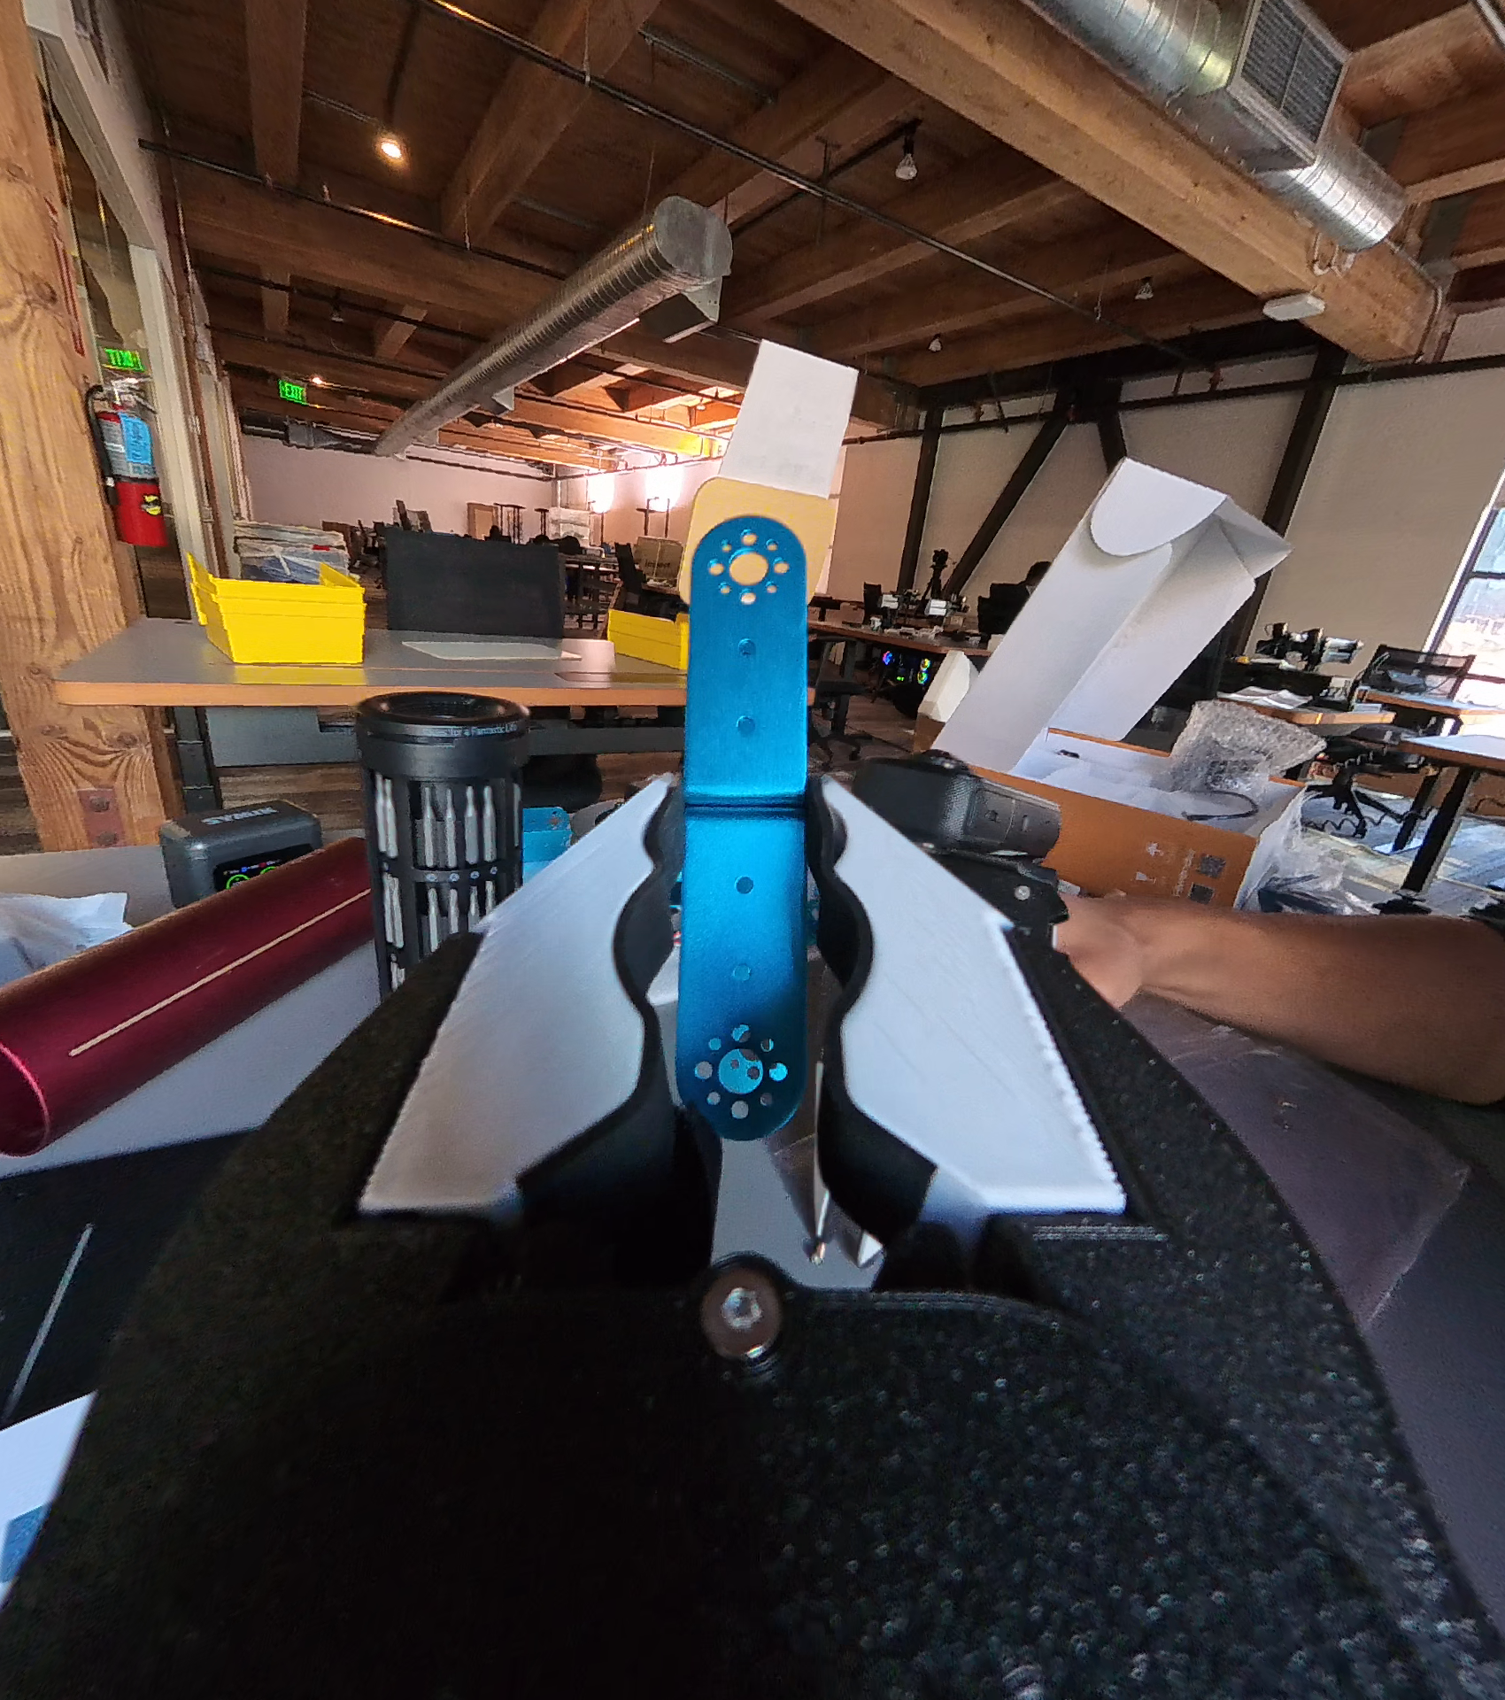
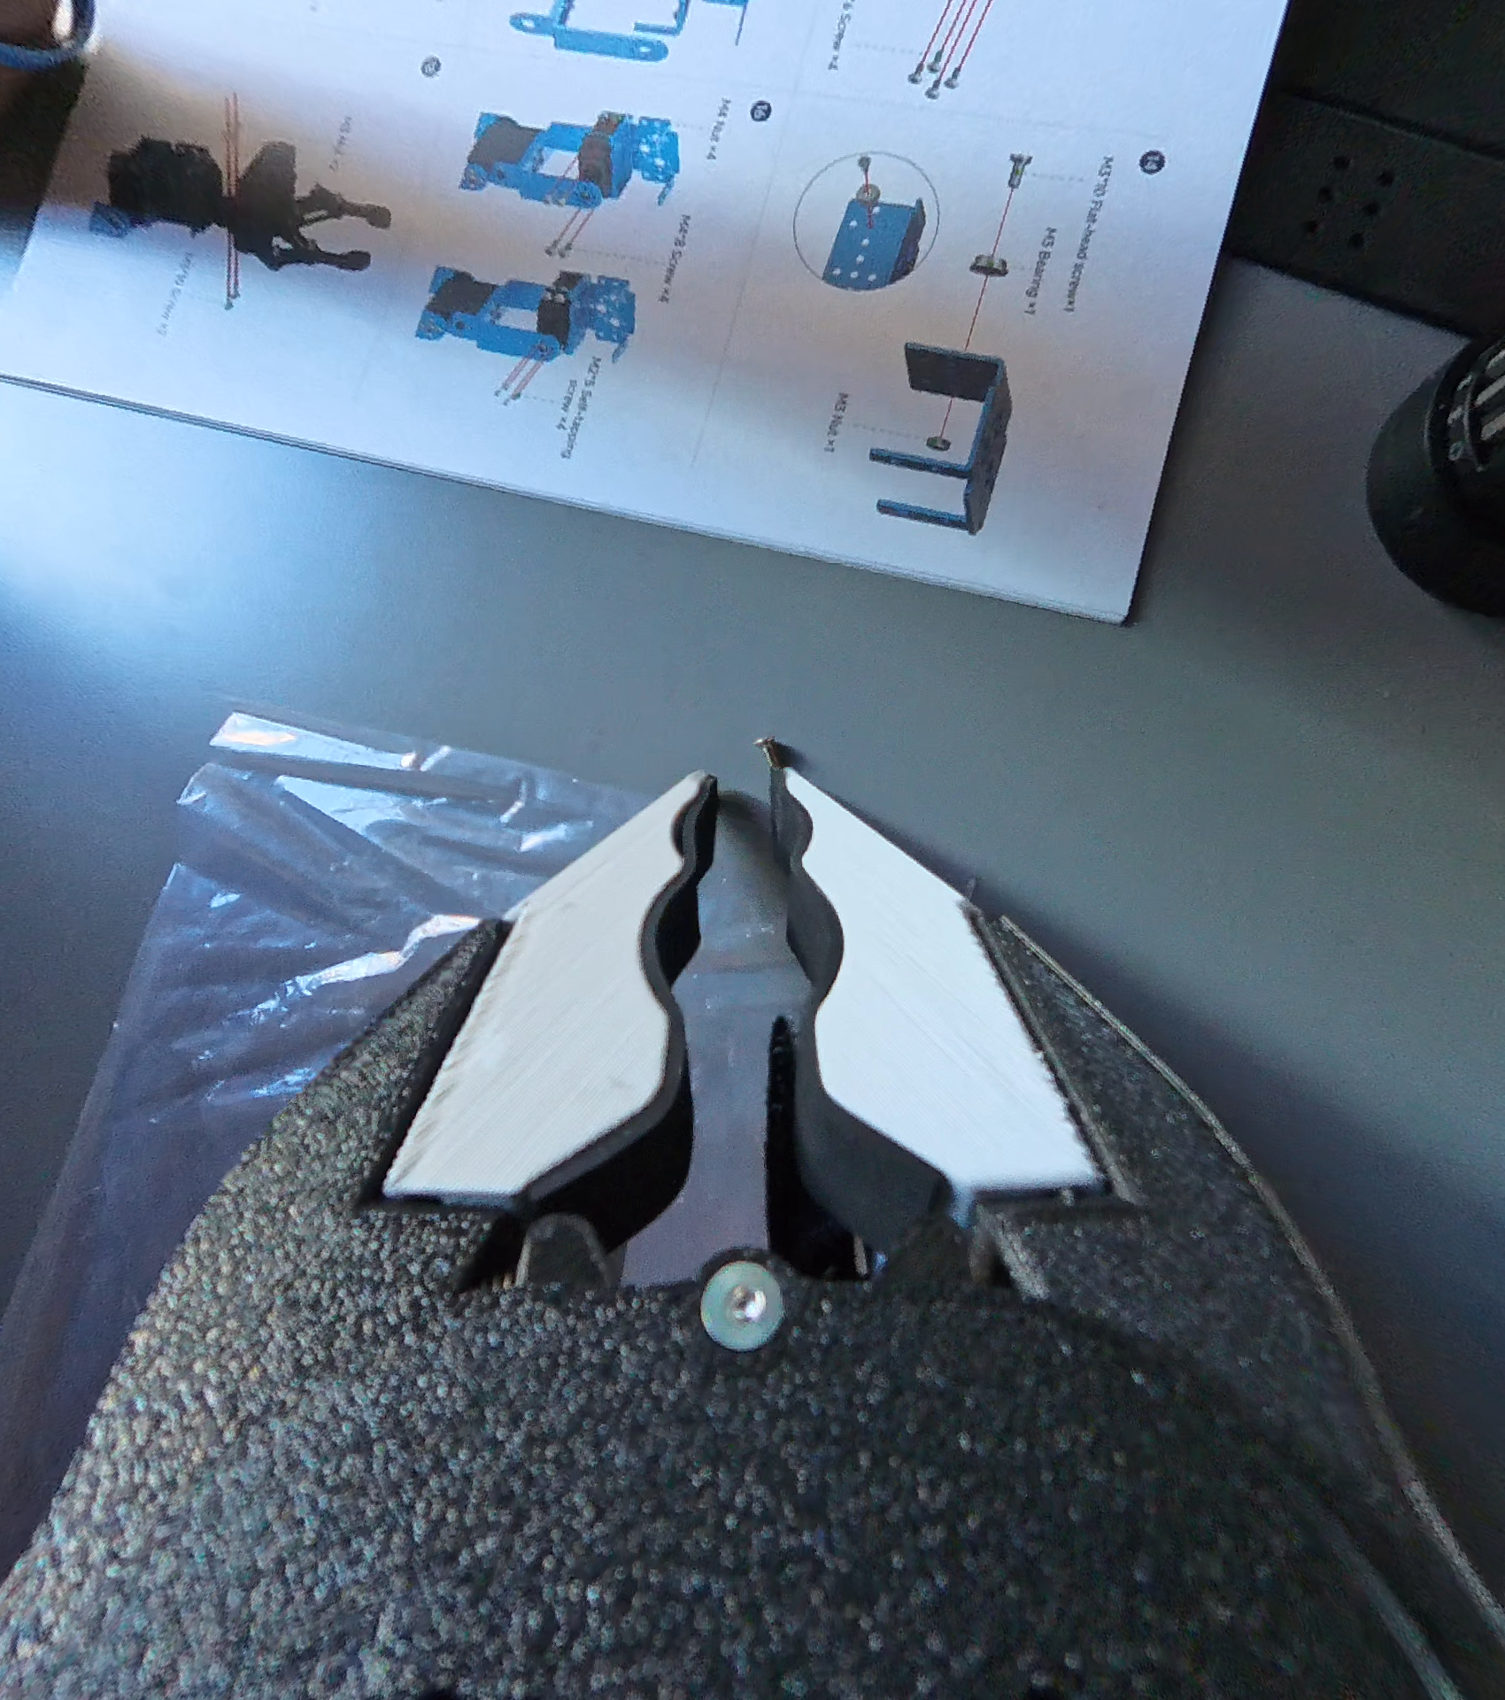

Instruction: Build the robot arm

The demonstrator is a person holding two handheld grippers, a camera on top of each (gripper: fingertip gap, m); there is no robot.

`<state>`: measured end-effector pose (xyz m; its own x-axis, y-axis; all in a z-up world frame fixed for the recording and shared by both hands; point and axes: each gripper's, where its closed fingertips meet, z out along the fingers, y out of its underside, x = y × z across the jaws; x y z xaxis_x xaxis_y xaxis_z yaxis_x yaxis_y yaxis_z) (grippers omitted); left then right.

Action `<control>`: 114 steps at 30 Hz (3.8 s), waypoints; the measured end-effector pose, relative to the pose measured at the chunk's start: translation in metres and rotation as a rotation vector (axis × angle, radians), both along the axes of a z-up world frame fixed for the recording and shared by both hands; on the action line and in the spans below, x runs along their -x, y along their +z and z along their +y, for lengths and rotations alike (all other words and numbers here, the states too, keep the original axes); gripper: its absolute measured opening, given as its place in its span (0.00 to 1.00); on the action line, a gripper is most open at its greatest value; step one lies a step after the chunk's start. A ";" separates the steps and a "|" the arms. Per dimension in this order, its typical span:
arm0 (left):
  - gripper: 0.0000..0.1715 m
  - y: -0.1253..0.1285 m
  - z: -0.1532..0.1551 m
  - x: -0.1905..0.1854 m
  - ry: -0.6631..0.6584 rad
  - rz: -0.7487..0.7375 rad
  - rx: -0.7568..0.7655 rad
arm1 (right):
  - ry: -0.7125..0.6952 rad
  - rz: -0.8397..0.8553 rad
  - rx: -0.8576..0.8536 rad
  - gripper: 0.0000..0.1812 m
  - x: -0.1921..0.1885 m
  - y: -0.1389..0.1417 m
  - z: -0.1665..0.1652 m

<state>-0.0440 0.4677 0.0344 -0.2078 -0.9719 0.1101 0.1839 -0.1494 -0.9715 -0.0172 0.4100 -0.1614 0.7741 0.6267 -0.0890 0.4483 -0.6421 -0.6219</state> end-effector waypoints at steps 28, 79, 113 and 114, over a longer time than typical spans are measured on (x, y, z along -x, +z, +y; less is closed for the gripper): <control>0.14 0.004 0.002 0.005 -0.016 -0.022 0.021 | 0.077 -0.036 -0.060 0.06 0.012 0.002 0.010; 0.14 -0.105 -0.093 -0.052 -0.507 0.556 0.012 | 0.061 0.573 -0.112 0.00 -0.034 0.089 -0.105; 0.25 -0.164 -0.130 -0.051 -0.633 0.677 -0.425 | 0.199 0.087 -0.026 0.05 -0.052 0.000 -0.138; 0.25 -0.166 -0.130 -0.050 -0.636 0.686 -0.428 | 0.196 0.077 -0.035 0.02 -0.053 0.000 -0.137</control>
